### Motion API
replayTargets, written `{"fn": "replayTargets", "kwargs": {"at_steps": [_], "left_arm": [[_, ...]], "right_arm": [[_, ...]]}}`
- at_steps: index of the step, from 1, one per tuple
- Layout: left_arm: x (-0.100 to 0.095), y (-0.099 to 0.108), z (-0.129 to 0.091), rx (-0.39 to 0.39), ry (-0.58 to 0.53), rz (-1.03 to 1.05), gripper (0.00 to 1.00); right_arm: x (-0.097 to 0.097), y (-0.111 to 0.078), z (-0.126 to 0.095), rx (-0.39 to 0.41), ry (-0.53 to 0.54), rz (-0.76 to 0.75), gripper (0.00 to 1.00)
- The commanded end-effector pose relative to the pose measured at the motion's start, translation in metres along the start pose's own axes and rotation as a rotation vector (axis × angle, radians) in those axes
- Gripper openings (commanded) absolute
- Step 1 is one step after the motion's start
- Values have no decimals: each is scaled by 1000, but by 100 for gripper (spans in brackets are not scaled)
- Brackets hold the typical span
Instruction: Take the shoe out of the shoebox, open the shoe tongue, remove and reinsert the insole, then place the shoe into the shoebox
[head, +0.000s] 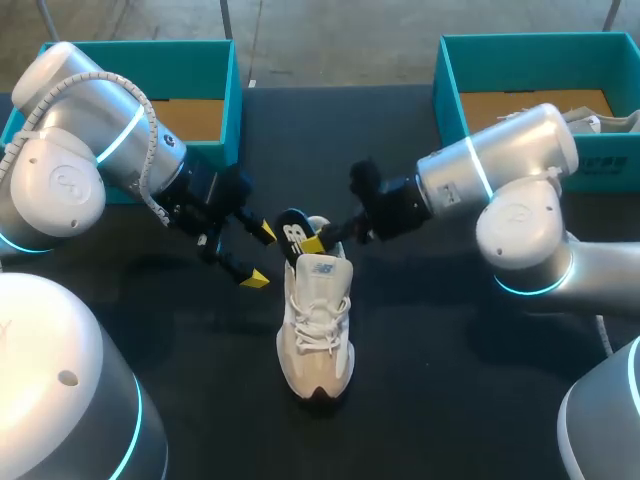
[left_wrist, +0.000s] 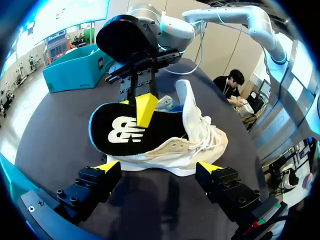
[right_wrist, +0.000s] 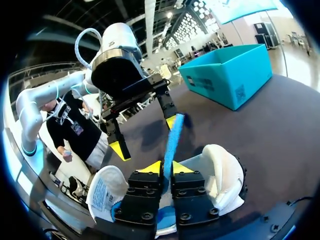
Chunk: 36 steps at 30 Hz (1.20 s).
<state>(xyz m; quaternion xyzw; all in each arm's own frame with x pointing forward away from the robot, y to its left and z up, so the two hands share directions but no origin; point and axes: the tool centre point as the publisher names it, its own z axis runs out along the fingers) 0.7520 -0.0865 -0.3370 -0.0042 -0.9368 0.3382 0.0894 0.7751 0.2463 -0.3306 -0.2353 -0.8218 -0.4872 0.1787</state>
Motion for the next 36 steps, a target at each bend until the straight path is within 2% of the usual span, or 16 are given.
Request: {"fn": "replayTargets", "kwargs": {"at_steps": [1,11,20,21,23,25,30,36], "left_arm": [[0,0,0,-2,-1,0,100],[0,0,0,-2,-1,0,100],[0,0,0,-2,-1,0,100],[0,0,0,-2,-1,0,100],[0,0,0,-2,-1,0,100],[0,0,0,-2,-1,0,100],[0,0,0,-2,-1,0,100],[0,0,0,-2,-1,0,100]], "right_arm": [[9,-13,-5,-15,-18,16,0],[21,-40,-5,-26,-30,77,0],[23,-40,-5,-33,-33,82,0],[23,-38,-5,-34,-36,76,5],[22,-33,-6,-35,-40,62,24],[20,-29,-7,-35,-42,51,35],[16,-19,-6,-33,-39,27,40],[9,-10,-3,-25,-26,6,41]]}}
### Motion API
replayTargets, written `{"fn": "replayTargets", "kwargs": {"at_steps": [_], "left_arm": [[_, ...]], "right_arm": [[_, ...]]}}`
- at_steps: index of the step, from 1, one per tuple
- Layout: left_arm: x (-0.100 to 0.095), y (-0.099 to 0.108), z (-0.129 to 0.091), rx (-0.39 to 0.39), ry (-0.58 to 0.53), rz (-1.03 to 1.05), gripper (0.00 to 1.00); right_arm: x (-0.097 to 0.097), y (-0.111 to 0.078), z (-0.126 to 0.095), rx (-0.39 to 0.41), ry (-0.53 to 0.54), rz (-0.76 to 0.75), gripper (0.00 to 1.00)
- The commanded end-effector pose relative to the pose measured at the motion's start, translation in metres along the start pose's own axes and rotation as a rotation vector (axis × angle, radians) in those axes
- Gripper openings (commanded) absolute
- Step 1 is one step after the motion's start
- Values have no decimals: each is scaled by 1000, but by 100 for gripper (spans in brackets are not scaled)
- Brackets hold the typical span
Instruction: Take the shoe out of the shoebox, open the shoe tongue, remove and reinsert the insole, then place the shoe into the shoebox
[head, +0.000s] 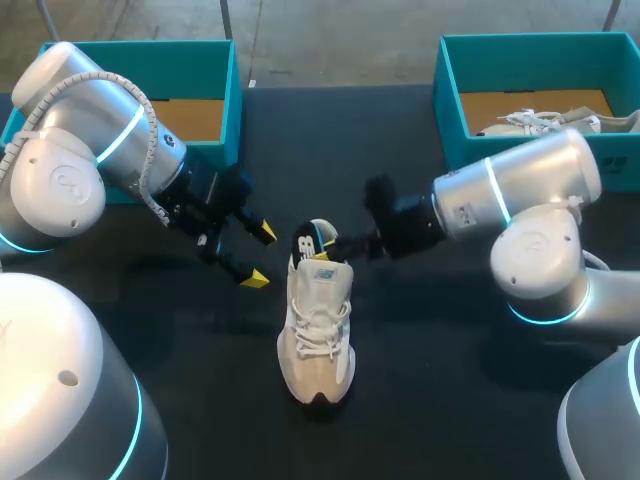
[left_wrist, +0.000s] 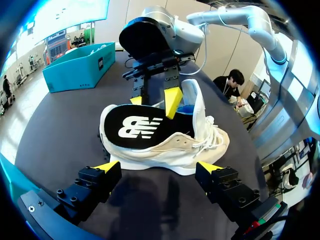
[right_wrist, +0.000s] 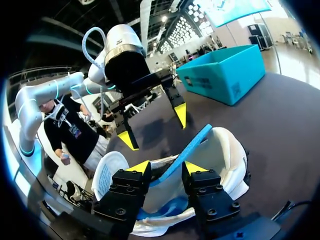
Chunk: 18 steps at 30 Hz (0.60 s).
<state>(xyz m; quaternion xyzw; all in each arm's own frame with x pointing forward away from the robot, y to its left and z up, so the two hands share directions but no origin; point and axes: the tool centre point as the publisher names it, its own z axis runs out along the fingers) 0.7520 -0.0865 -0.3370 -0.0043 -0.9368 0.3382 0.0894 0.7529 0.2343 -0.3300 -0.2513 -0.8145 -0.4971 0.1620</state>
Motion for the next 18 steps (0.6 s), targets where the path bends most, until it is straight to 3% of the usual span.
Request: {"fn": "replayTargets", "kwargs": {"at_steps": [1,8,10,12,14,18], "left_arm": [[0,0,0,-2,-1,0,100],[0,0,0,-2,-1,0,100],[0,0,0,-2,-1,0,100],[0,0,0,-2,-1,0,100],[0,0,0,-2,-1,0,100],[0,0,0,-2,-1,0,100]], "right_arm": [[-8,9,8,12,11,-5,41],[-15,14,14,33,37,-4,43],[-15,15,14,38,37,2,39],[-16,15,13,43,34,10,32],[-15,13,11,51,33,22,0],[-9,4,7,60,34,45,0]]}}
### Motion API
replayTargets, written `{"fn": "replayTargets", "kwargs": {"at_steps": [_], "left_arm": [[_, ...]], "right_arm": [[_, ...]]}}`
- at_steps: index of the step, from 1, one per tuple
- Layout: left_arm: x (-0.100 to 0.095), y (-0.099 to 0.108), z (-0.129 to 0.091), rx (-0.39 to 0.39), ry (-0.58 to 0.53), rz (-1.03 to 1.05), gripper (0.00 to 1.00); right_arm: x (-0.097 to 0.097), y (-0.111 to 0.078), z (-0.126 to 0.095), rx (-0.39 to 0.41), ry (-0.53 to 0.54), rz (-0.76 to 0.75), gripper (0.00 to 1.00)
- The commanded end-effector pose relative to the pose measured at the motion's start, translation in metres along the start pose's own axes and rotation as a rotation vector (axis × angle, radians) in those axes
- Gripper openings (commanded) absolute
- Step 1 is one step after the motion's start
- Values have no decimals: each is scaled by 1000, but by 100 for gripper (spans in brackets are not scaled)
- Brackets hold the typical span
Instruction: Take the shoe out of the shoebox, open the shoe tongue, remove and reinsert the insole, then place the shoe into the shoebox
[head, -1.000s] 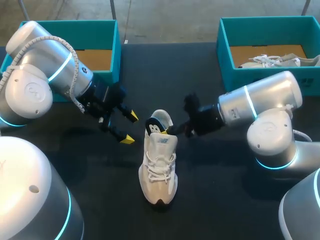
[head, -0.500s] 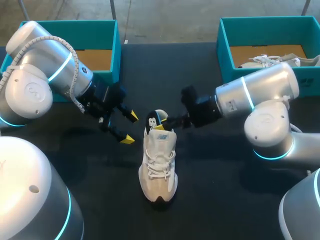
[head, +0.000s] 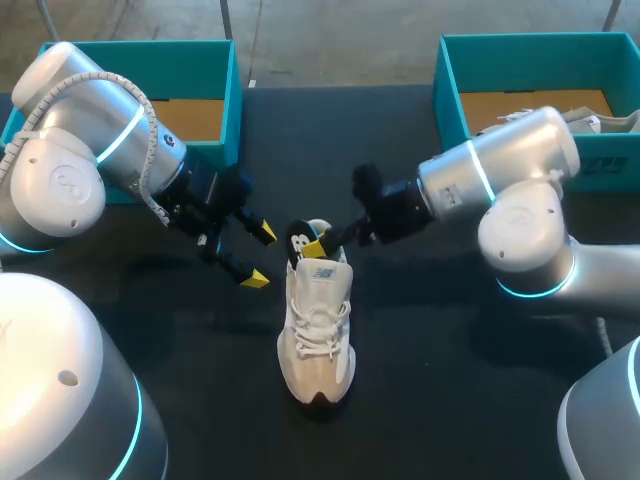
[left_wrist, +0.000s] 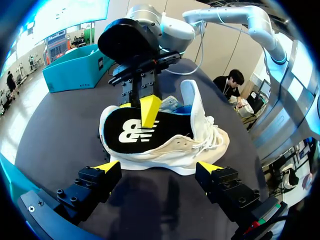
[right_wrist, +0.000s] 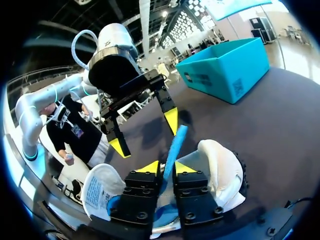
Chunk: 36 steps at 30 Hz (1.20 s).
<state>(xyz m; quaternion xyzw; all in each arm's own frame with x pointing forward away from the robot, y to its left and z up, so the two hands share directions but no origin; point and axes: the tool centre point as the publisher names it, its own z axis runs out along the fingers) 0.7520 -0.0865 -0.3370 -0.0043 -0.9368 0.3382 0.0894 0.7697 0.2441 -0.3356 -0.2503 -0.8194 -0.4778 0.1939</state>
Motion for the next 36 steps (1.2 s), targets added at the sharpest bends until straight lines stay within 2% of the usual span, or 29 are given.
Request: {"fn": "replayTargets", "kwargs": {"at_steps": [1,11,18,22,23,24,25,31,36], "left_arm": [[0,0,0,-2,-1,0,100],[0,0,0,-2,-1,0,100],[0,0,0,-2,-1,0,100],[0,0,0,-2,-1,0,100],[0,0,0,-2,-1,0,100],[0,0,0,-2,-1,0,100],[0,0,0,-2,-1,0,100],[0,0,0,-2,-1,0,100],[0,0,0,-2,-1,0,100]], "right_arm": [[7,-8,-4,8,-8,18,0],[20,-43,-3,17,-5,96,0],[21,-49,-1,27,2,110,0],[17,-46,-2,26,5,106,0],[18,-43,-2,24,0,97,7],[17,-40,-3,23,-3,88,20],[17,-37,-4,23,-7,80,24],[16,-23,-12,19,-27,29,41],[12,-13,-17,15,-36,11,47]]}}
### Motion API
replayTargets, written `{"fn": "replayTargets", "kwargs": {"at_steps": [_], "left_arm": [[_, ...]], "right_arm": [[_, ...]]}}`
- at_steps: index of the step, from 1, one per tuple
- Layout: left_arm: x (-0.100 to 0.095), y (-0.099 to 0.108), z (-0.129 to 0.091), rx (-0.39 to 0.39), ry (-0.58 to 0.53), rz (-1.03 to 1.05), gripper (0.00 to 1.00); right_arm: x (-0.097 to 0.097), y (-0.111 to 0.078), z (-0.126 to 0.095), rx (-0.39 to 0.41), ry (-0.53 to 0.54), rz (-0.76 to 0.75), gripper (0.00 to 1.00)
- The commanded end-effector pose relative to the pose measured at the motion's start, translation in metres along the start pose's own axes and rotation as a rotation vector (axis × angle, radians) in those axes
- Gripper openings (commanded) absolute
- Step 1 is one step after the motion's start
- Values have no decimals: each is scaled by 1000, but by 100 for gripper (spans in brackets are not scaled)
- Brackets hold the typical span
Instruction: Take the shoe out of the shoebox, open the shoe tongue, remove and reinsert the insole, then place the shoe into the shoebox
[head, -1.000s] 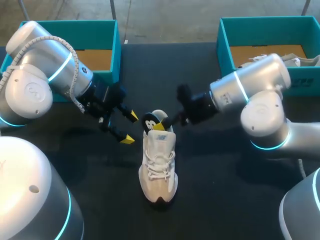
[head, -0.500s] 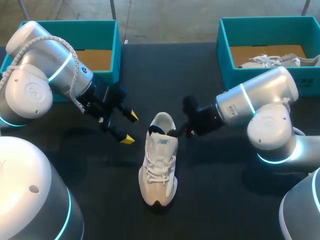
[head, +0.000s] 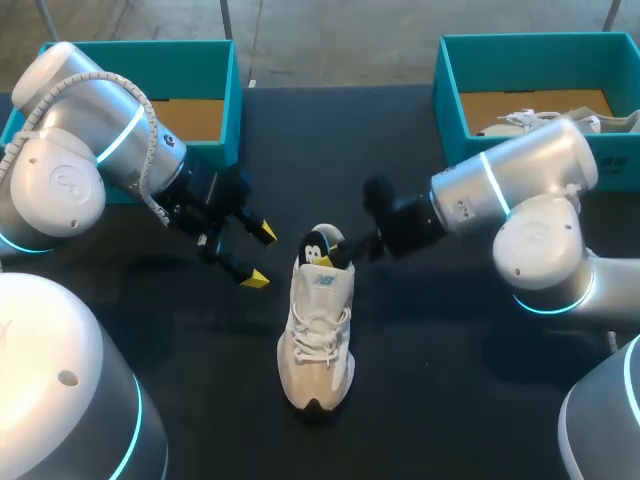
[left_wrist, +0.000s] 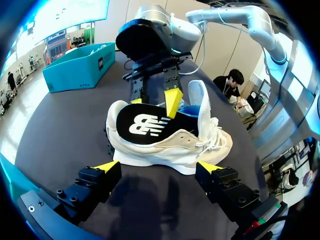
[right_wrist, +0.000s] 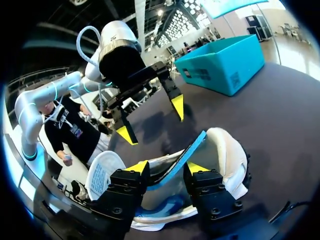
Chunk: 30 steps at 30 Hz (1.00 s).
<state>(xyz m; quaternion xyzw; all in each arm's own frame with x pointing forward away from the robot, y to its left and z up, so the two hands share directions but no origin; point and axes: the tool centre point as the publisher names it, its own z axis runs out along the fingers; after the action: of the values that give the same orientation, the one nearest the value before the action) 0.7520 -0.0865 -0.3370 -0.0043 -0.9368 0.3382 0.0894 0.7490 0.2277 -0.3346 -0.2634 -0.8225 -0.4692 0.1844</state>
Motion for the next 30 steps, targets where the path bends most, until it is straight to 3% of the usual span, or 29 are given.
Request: {"fn": "replayTargets", "kwargs": {"at_steps": [1,8,21,24,30], "left_arm": [[0,0,0,-2,-1,0,100],[0,0,0,-2,-1,0,100],[0,0,0,-2,-1,0,100],[0,0,0,-2,-1,0,100],[0,0,0,-2,-1,0,100]], "right_arm": [[-3,7,-4,7,-4,-7,47],[-7,18,-5,2,-23,-32,47],[-9,40,-35,-43,-112,-53,52],[-4,44,-40,-65,-117,-54,49],[1,36,-29,-41,-54,-27,50]]}}
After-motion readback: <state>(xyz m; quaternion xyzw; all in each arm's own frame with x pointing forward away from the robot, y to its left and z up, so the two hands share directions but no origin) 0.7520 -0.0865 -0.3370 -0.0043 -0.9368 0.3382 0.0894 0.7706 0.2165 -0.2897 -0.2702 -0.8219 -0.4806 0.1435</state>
